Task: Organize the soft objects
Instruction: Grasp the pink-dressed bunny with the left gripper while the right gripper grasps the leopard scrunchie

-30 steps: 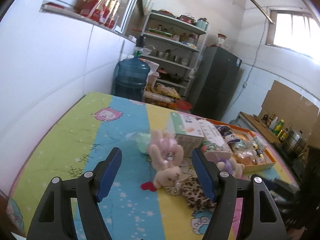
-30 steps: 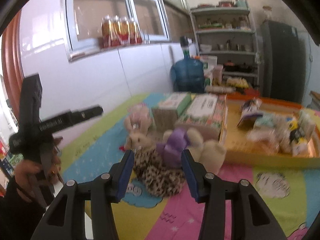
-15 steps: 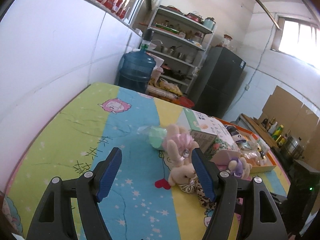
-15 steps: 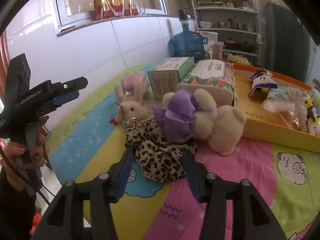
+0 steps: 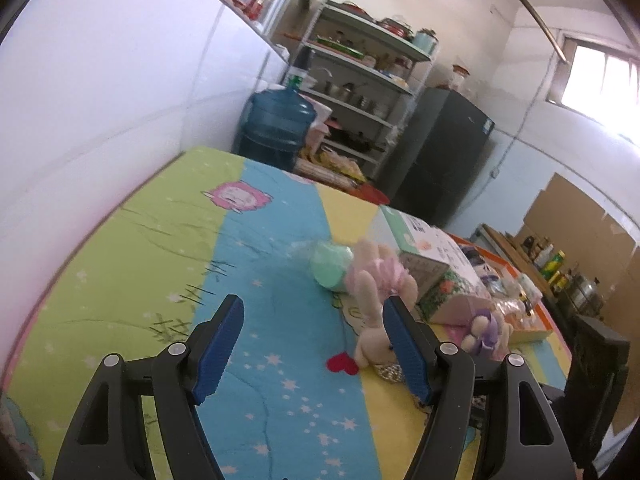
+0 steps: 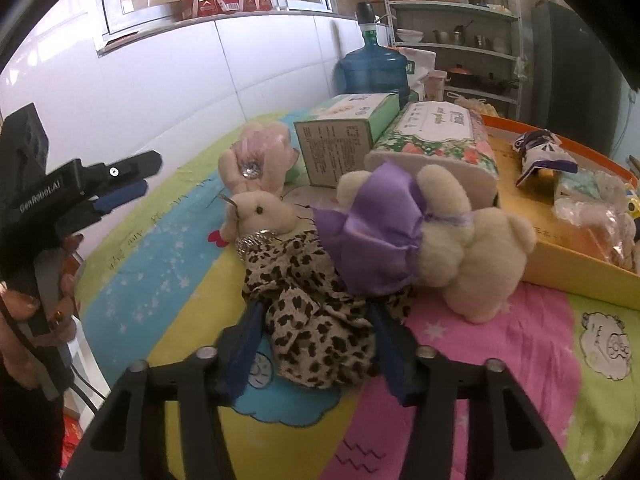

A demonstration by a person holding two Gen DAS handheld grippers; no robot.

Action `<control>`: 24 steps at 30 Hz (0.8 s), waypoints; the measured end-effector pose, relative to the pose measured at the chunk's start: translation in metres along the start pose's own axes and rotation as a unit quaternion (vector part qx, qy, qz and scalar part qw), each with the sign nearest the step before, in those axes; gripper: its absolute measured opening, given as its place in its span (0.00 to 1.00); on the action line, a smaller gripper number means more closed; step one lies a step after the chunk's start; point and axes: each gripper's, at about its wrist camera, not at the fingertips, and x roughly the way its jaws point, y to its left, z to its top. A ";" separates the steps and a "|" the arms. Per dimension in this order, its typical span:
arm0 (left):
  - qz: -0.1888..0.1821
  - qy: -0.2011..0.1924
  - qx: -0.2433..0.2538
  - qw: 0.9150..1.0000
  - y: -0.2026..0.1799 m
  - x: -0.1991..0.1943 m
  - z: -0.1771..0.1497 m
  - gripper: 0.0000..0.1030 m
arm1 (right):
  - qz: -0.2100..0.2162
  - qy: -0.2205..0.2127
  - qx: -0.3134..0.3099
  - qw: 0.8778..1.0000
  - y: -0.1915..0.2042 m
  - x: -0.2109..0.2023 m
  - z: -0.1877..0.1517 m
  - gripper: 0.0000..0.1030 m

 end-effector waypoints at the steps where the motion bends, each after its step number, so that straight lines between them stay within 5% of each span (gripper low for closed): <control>1: -0.005 0.005 0.004 1.000 -0.004 0.003 -0.001 0.72 | 0.002 0.000 0.000 1.000 0.002 0.002 0.001 0.35; 7: -0.033 0.035 0.012 0.999 -0.019 0.025 -0.004 0.72 | 0.031 -0.004 -0.012 0.999 0.017 0.004 -0.003 0.17; 24: -0.024 0.116 0.004 0.993 -0.055 0.094 -0.011 0.71 | 0.085 -0.003 -0.036 0.996 0.033 -0.002 -0.015 0.15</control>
